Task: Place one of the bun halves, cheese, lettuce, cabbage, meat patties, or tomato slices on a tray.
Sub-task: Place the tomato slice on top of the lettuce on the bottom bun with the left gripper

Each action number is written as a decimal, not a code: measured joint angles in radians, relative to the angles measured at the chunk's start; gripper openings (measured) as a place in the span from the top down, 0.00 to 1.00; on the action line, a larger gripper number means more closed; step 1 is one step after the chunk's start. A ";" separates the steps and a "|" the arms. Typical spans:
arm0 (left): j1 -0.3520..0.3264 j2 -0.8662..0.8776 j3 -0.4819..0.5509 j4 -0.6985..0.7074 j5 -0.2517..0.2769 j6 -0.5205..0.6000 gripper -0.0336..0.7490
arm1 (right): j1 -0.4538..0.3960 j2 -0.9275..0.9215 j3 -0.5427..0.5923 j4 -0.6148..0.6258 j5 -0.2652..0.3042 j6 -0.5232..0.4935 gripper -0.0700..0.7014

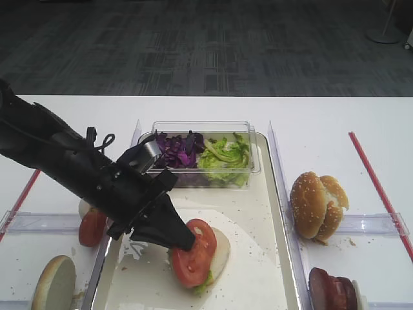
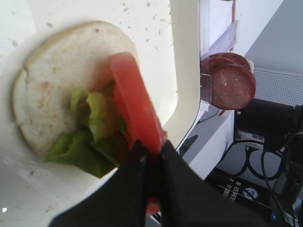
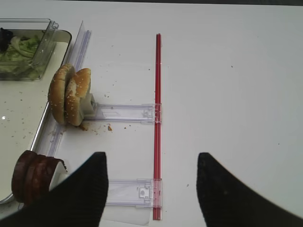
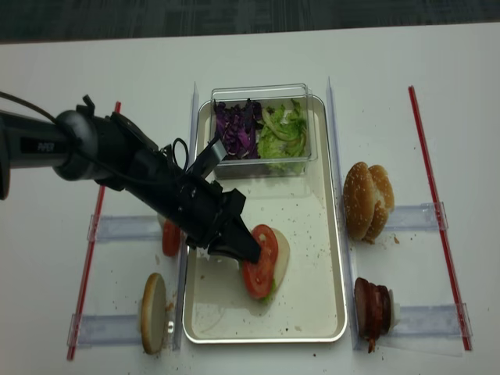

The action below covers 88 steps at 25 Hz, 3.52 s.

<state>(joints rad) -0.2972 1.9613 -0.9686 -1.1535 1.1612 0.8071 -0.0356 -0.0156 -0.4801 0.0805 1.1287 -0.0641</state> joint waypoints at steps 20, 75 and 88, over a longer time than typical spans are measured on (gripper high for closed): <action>0.000 0.000 0.000 -0.061 -0.011 0.001 0.95 | 0.000 0.000 0.000 0.000 0.000 0.000 0.33; 0.000 0.000 0.000 -0.063 -0.001 0.019 0.13 | 0.000 0.000 0.000 0.000 0.000 0.000 0.33; 0.000 0.000 0.000 0.001 -0.001 0.021 0.11 | 0.000 0.000 0.000 0.000 0.000 0.002 0.33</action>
<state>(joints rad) -0.2972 1.9613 -0.9686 -1.1528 1.1605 0.8278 -0.0356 -0.0156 -0.4801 0.0805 1.1287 -0.0619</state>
